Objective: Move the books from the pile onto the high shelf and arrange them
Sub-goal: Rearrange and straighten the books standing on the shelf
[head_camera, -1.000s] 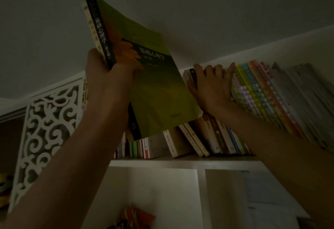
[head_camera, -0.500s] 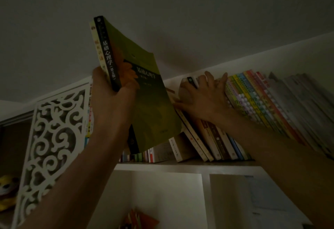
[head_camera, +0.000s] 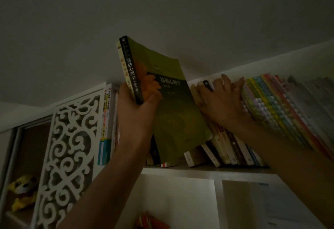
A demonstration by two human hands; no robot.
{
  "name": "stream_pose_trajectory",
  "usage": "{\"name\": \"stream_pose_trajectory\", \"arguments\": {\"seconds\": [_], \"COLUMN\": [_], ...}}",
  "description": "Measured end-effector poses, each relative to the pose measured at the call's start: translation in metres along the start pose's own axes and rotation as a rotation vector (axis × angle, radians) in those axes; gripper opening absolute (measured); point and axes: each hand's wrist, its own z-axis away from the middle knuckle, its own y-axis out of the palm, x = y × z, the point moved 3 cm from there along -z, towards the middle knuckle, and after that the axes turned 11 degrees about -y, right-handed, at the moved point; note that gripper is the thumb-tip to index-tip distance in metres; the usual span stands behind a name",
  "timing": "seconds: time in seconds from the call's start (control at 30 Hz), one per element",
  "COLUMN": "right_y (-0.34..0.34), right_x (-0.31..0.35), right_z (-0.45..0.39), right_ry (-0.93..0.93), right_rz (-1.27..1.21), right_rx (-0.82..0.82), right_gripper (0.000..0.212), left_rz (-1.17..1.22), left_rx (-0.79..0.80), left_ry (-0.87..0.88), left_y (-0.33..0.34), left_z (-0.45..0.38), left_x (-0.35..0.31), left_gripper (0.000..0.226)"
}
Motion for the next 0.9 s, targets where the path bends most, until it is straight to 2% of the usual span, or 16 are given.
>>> {"name": "stream_pose_trajectory", "arguments": {"seconds": [0.07,0.23,0.47,0.6,0.73,0.9], "right_y": [-0.003,-0.007,-0.009,-0.007,-0.005,-0.008], "right_x": [-0.009,-0.022,-0.021,-0.021,-0.023,-0.022], "right_z": [0.003,0.007,0.009,0.008,0.008,0.008], "right_ry": [0.007,-0.005,-0.029,-0.029,-0.016,-0.015], "right_rz": [0.009,0.011,0.016,0.031,0.050,0.042], "right_rx": [0.023,0.025,0.002,-0.028,-0.026,-0.003], "right_gripper": [0.062,0.065,0.065,0.062,0.063,0.064], "left_rz": [-0.006,-0.053,-0.099,0.015,0.046,0.075], "left_rx": [-0.023,-0.055,-0.111,-0.064,-0.069,-0.106], "left_ry": [0.036,0.088,0.004,-0.128,-0.094,-0.150], "left_y": [0.004,0.030,0.058,0.066,0.067,0.067], "left_z": [0.001,0.000,-0.015,-0.038,-0.043,-0.042], "left_x": [0.002,0.018,0.029,0.018,0.011,0.031], "left_gripper": [0.036,0.029,0.009,0.017,0.014,0.019]}}
